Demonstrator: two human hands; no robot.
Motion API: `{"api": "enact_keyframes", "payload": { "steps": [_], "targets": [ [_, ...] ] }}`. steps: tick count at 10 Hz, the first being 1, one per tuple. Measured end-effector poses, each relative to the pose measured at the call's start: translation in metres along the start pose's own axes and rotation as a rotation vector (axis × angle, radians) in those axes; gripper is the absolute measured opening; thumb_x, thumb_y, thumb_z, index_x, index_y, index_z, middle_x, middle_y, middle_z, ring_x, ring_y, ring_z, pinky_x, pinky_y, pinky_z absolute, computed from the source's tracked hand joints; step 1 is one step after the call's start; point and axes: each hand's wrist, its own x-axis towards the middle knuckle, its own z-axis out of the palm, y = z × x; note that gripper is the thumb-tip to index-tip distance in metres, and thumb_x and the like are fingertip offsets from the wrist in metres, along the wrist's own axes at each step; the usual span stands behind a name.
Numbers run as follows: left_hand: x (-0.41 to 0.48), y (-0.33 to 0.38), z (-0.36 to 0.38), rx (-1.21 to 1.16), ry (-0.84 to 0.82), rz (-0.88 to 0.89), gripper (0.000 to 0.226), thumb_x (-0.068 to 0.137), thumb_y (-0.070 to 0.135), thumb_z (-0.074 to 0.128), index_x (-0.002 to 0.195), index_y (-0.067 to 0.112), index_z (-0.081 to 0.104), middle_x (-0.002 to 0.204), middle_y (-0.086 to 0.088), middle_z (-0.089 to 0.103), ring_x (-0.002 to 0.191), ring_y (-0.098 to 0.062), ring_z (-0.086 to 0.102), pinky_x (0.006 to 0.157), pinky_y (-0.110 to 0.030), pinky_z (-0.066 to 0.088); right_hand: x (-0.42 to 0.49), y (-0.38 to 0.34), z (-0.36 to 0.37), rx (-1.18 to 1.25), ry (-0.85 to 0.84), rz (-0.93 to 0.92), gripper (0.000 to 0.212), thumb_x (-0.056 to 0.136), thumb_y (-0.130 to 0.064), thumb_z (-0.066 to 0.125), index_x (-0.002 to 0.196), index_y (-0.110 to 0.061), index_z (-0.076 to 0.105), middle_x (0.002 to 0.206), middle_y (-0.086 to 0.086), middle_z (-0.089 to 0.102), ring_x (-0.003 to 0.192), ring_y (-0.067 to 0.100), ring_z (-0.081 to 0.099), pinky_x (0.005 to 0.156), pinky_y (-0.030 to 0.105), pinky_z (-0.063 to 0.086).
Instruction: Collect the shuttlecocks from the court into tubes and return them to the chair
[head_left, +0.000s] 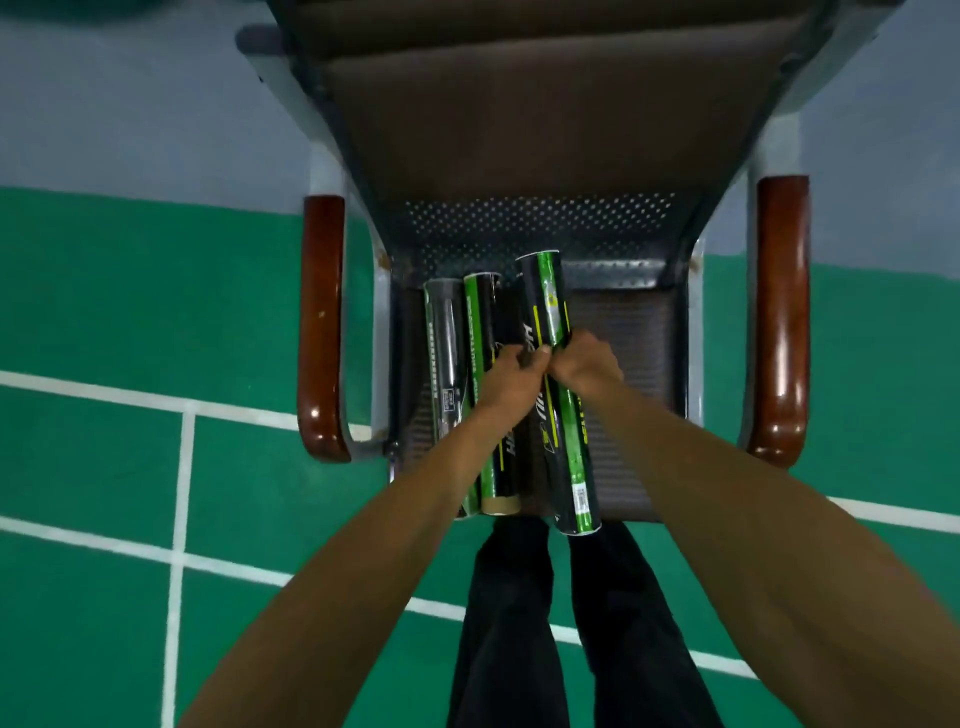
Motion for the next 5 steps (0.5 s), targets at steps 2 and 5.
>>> {"api": "enact_keyframes", "payload": {
  "steps": [2,5],
  "targets": [
    [0.035,-0.068,0.018,0.028,-0.031,-0.063,0.053,0.102,0.057,0.050,0.135,0.017,0.055,0.110,0.001,0.066,0.109,-0.035,0.068,0.092,-0.048,0.058,0.050,0.019,0.059,-0.024,-0.068,0.018,0.076,0.079,-0.060,0.075,0.131,-0.011,0.051,0.129,0.014,0.064,0.120,0.034,0.061,0.097,0.044,0.052],
    [0.018,-0.039,-0.004,-0.024,0.019,-0.013,0.057,0.100,0.056,0.055,0.139,0.014,0.058,0.136,-0.014,0.063,0.120,-0.035,0.065,0.101,-0.051,0.054,0.012,0.009,0.022,0.048,-0.108,-0.050,0.066,0.097,-0.038,0.064,0.146,-0.003,0.038,0.141,0.022,0.055,0.130,0.036,0.054,0.100,0.037,0.047]
  ]
}}
